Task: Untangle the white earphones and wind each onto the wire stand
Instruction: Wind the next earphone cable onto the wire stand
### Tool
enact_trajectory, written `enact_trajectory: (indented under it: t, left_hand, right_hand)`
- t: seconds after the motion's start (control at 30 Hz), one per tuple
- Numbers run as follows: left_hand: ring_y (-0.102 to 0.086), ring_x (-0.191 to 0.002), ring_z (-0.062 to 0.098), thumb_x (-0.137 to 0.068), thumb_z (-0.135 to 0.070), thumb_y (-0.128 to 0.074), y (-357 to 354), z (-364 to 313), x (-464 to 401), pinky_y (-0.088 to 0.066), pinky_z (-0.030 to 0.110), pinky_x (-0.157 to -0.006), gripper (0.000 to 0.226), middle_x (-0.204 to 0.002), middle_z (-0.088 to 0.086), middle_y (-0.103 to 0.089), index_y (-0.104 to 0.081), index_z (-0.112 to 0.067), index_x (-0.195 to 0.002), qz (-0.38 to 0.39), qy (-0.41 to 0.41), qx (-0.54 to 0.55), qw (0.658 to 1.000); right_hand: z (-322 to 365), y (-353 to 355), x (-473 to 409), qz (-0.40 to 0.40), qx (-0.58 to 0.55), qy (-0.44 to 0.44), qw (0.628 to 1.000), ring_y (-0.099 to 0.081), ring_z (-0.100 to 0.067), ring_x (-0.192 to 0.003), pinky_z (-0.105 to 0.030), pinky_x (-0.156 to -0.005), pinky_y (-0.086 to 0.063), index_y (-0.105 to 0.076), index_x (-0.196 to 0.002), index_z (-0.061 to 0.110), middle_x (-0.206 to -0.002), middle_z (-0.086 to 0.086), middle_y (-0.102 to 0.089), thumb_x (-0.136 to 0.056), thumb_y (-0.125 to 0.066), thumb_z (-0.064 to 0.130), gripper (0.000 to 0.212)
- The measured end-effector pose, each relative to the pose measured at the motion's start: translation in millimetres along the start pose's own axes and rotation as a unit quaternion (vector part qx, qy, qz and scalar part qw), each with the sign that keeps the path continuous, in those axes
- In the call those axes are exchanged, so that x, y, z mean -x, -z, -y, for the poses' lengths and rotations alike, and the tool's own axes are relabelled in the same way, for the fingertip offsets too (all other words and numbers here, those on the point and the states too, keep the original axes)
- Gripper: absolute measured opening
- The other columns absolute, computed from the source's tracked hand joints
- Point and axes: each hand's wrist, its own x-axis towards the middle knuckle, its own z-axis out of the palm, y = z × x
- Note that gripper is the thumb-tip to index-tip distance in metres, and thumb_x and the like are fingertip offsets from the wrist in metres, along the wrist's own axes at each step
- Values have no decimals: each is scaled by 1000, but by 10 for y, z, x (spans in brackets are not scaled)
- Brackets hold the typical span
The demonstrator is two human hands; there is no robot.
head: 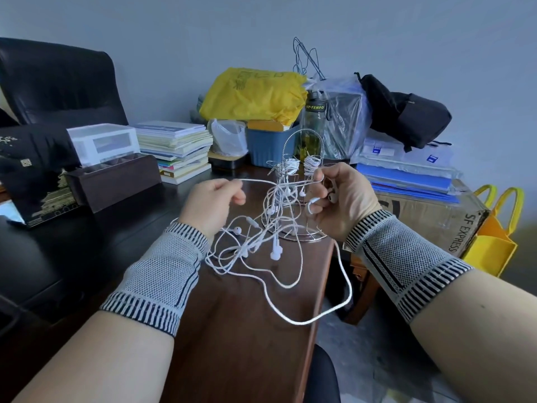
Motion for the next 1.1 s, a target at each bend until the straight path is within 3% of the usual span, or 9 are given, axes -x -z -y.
enact_trajectory:
  t: [0.13, 0.27, 0.37, 0.43, 0.57, 0.7, 0.8, 0.93, 1.1]
  left_hand:
    - [-52, -60, 16, -92, -21, -53, 97, 97, -104, -38, 29, -62, 40, -64, -5, -67, -62, -18, -54, -82, 52, -51, 994]
    - [-63, -95, 19, -91, -21, -55, 46, 59, -73, -48, 30, -82, 16, -92, -4, -70, -70, -18, -89, -28, 10, -158, 987]
    - [-57, -107, 7, -91, -17, -54, -39, -81, 30, -41, 23, -90, 24, -114, -9, -64, -66, -26, -109, 2, -113, -184, 976]
    - [-59, -102, 2, -88, -16, -51, -77, -181, 119, -44, 22, -89, 25, -108, -13, -67, -68, -30, -100, 70, -172, -129, 974]
    - [-68, -84, 12, -96, -25, -40, -141, -269, 205, -44, 30, -74, 37, -91, -5, -75, -74, -24, -82, 175, -39, 61, 982]
    - [-63, -66, 7, -87, -33, -59, -119, -172, 169, -42, 25, -62, 17, -82, -5, -73, -74, -38, -81, 205, -87, -85, 971]
    - [-59, -64, -5, -86, -18, -68, -135, -125, 148, -45, 14, -66, 21, -73, -15, -70, -70, -39, -83, 204, -126, -158, 958]
    - [-61, -69, -6, -86, -20, -70, -112, -137, 147, -44, 7, -65, 18, -73, -18, -69, -69, -34, -75, 175, -139, -189, 956]
    - [-61, -76, 4, -91, -21, -65, -1, -72, 58, -46, 20, -73, 14, -82, -11, -70, -68, -29, -80, 100, -112, -161, 976]
  right_hand:
    - [20, 18, 17, -7, -15, 7, 1000, -23, -10, -43, -18, -38, -25, -45, -61, 17, -46, 3, -36, -67, -46, 17, 6]
    - [5, -18, 38, 16, -11, 12, 1000, -24, -10, -42, -17, -37, -24, -44, -60, 17, -44, 3, -36, -65, -46, 18, 5]
    - [-22, -99, 43, 45, 7, 4, 999, -24, -9, -43, -17, -40, -21, -44, -60, 16, -43, 2, -36, -66, -45, 18, 6]
    - [-33, -156, 43, 58, 11, -2, 998, -22, -10, -43, -18, -41, -19, -44, -60, 15, -43, 2, -35, -67, -44, 19, 8]
    - [-36, -201, 50, 73, 11, -11, 997, -20, -10, -42, -18, -42, -18, -44, -59, 14, -44, 2, -33, -67, -47, 19, 10]
    - [-29, -183, 64, 85, 12, -6, 996, -22, -9, -37, -18, -41, -16, -43, -61, 14, -42, 2, -33, -71, -45, 18, 11]
    - [-26, -143, 55, 75, 23, 7, 997, -23, -9, -39, -19, -42, -15, -46, -63, 13, -43, 3, -34, -82, -40, 15, 20]
    - [-2, -72, 40, 51, 37, 27, 998, -25, -9, -42, -19, -42, -19, -58, -71, 11, -49, 2, -42, -77, -52, 14, 9]
    - [4, 109, 7, -28, 163, 85, 983, -49, -14, -53, -23, -47, -39, -69, -86, 9, -71, -3, -61, -90, -59, 14, 13]
